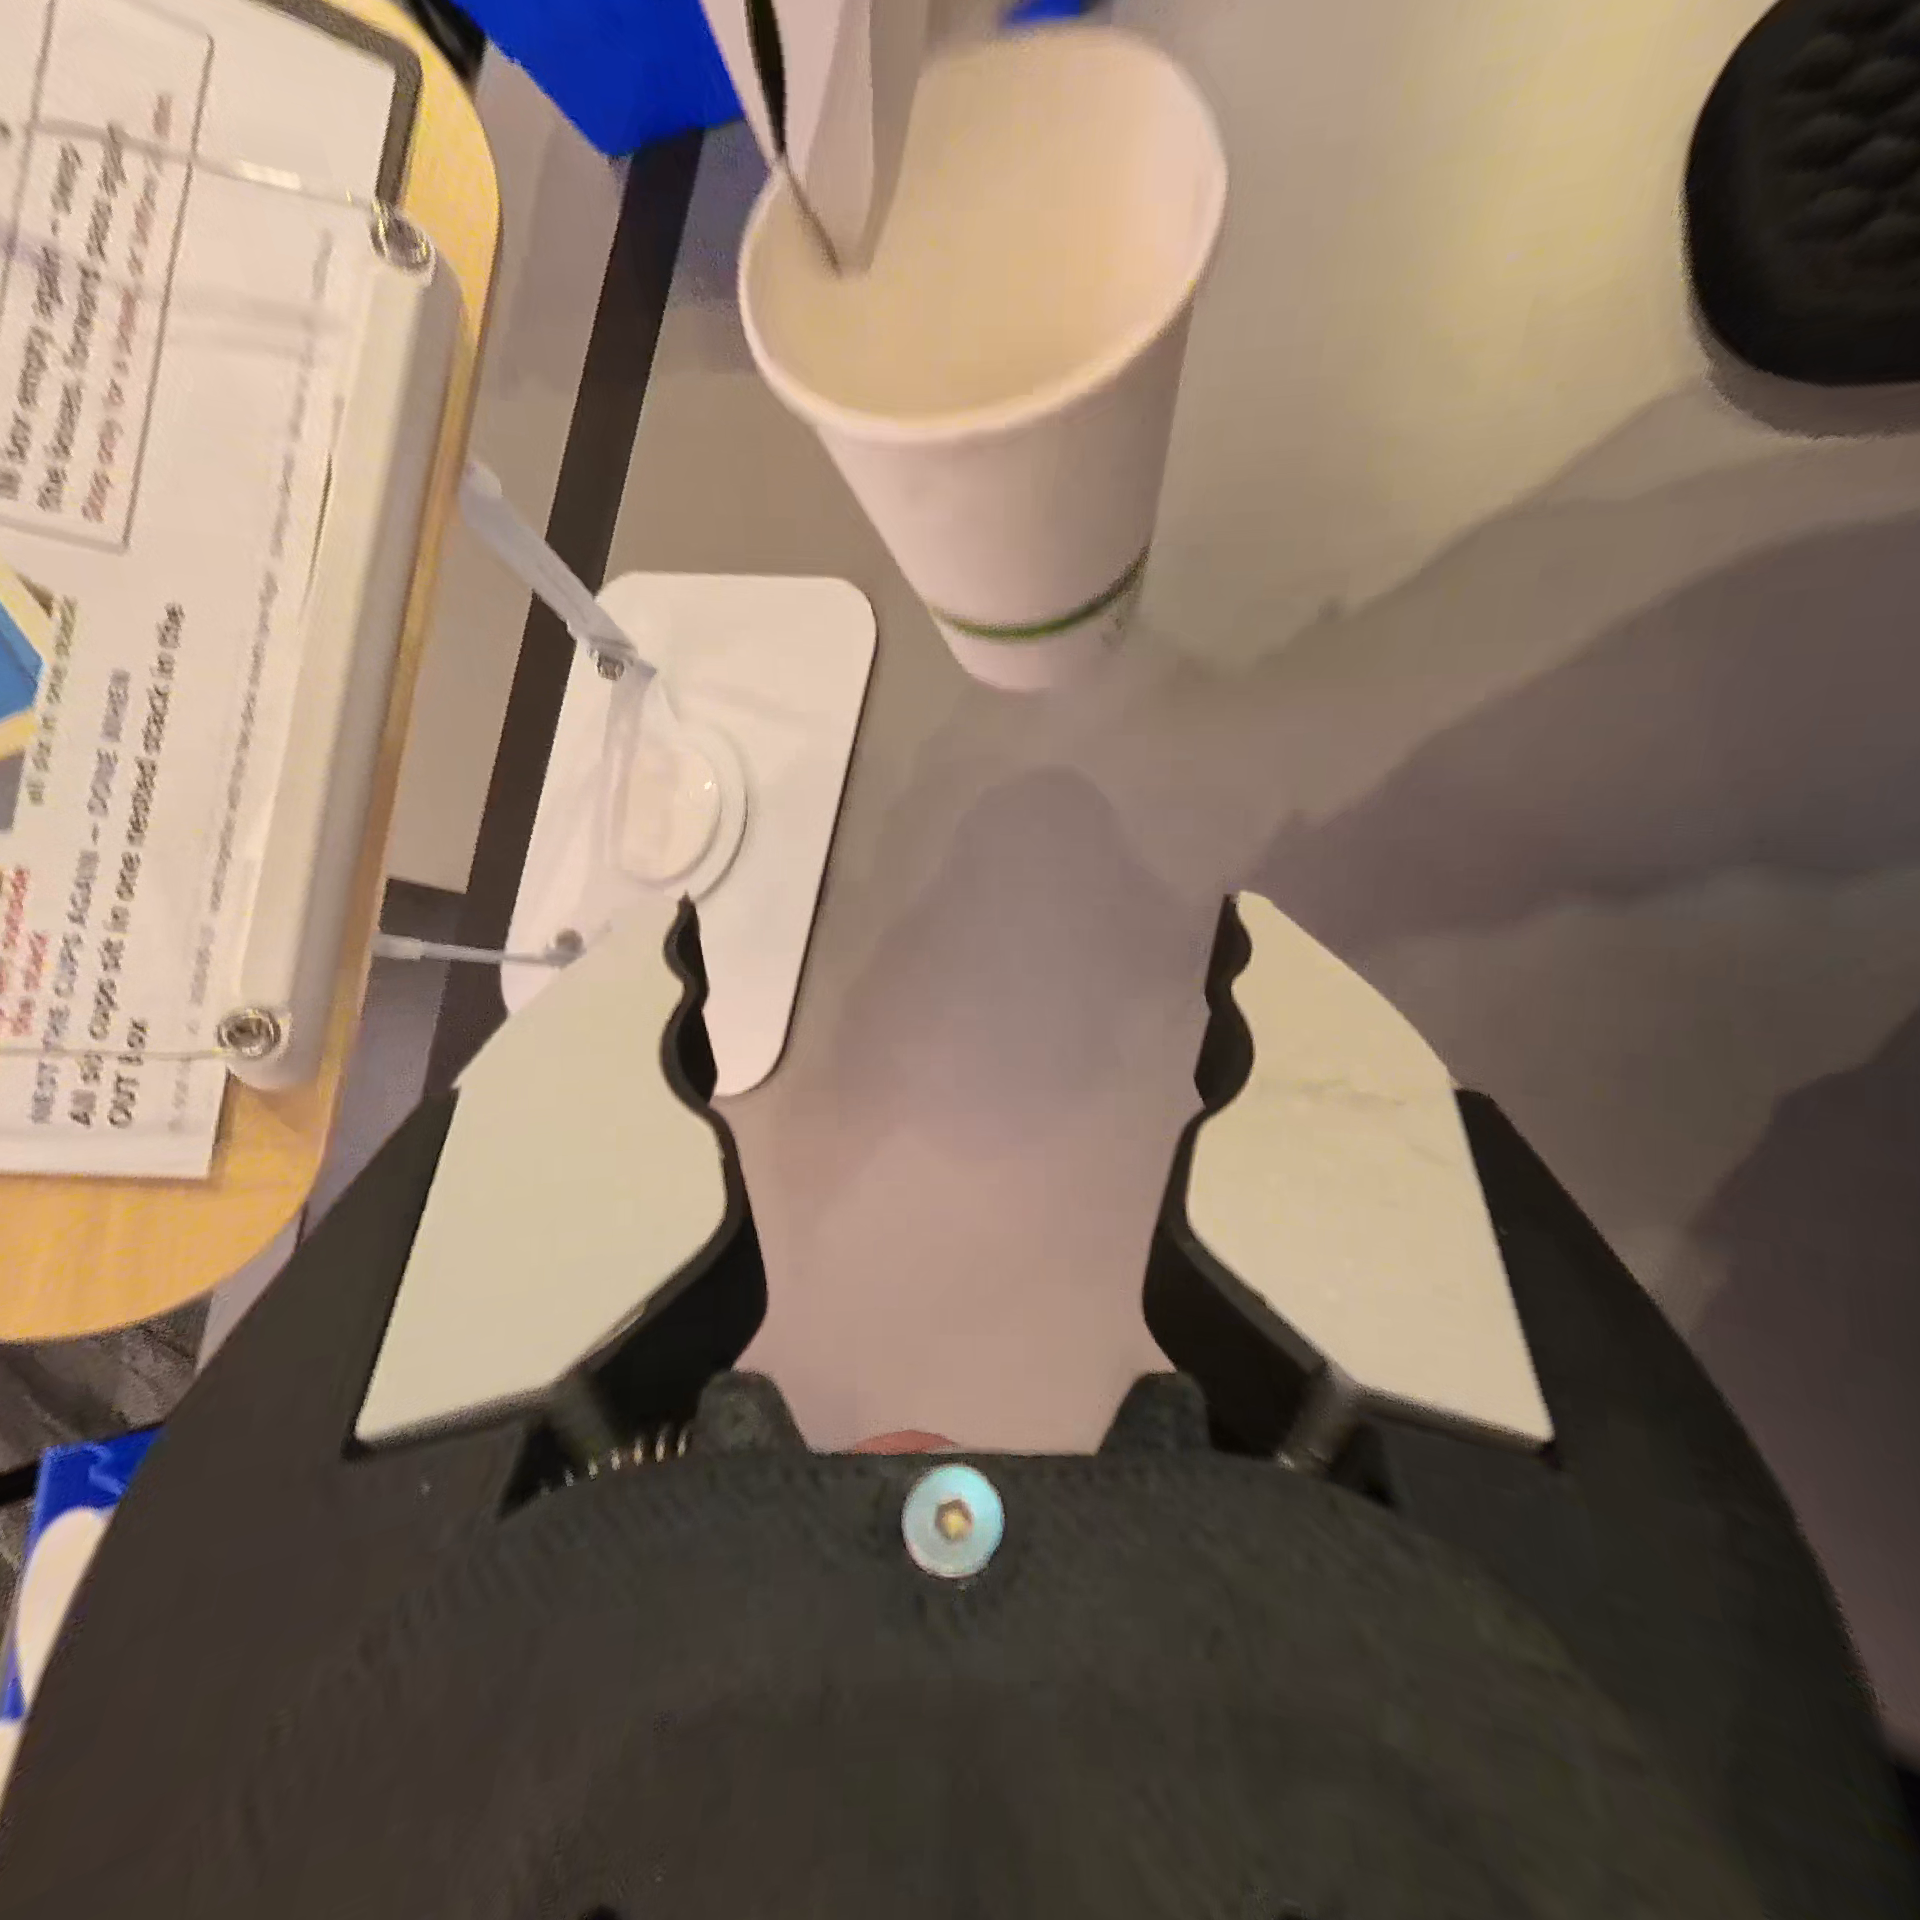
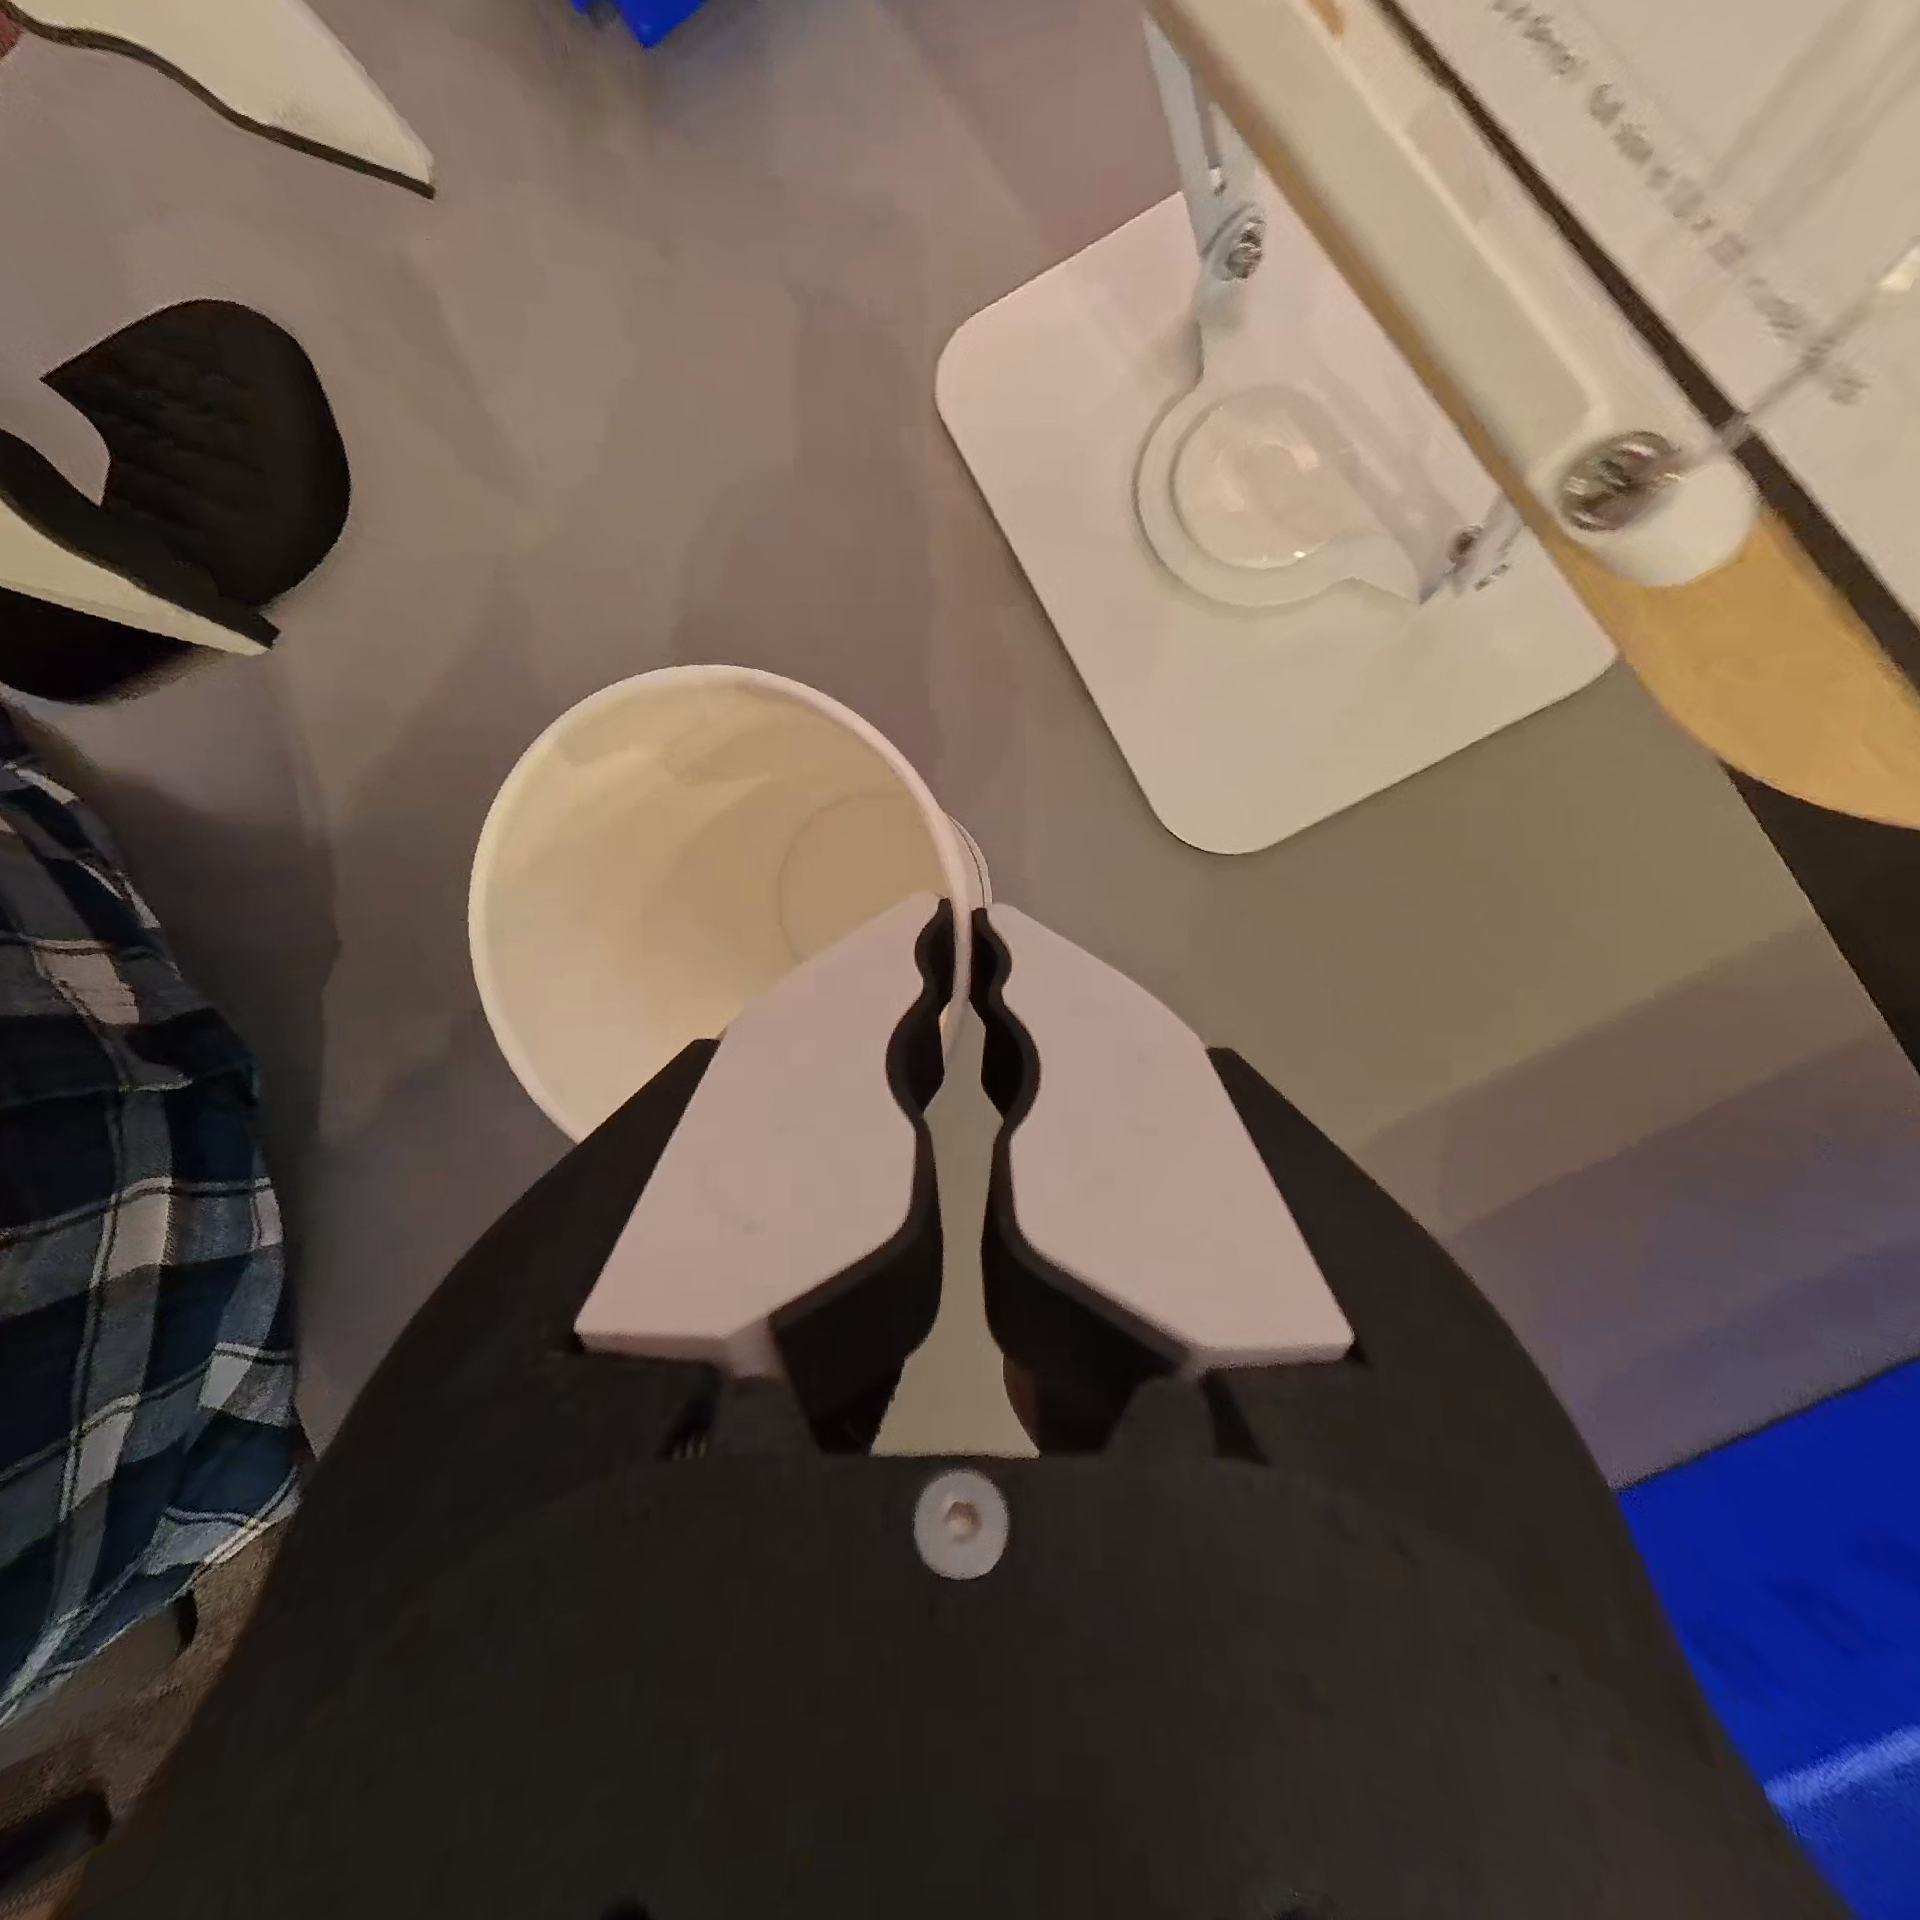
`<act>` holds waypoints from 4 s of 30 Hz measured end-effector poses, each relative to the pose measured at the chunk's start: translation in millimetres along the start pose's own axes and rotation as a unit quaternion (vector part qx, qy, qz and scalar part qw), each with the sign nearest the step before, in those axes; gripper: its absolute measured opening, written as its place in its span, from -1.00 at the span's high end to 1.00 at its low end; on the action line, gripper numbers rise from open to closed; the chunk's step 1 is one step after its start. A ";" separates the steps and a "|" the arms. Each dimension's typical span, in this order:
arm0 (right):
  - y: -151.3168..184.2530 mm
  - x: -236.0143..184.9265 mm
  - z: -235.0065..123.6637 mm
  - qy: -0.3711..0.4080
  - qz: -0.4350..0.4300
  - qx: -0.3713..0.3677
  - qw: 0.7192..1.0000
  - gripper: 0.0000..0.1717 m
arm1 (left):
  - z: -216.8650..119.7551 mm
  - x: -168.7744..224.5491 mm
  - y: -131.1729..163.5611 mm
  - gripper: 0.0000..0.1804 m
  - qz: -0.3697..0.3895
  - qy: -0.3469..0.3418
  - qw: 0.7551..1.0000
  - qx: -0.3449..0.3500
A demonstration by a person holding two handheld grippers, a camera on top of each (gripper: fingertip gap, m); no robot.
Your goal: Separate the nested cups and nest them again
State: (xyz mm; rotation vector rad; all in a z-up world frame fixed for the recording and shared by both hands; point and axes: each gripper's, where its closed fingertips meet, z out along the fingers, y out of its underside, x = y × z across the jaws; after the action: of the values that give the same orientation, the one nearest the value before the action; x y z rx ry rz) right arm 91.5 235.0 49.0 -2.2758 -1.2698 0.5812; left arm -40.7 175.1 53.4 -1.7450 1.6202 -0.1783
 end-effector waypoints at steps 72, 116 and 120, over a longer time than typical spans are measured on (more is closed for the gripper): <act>122.4 286.0 -185.3 0.243 0.234 0.035 0.941 0.97 | 4.6 41.2 111.1 0.09 -0.079 0.034 0.985 -0.149; 197.8 339.4 -132.1 0.202 0.340 -0.053 0.917 0.85 | 3.6 55.2 122.9 0.10 -0.077 0.058 0.979 -0.181; 194.3 341.1 -138.3 0.217 0.334 -0.048 0.916 0.69 | 2.7 55.0 122.1 0.09 -0.078 0.057 0.979 -0.181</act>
State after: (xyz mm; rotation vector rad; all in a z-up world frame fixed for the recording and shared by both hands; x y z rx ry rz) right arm 464.2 413.7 0.7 -2.7084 -0.2976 0.1954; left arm -126.9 134.3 -40.6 -2.1777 1.6747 -0.0588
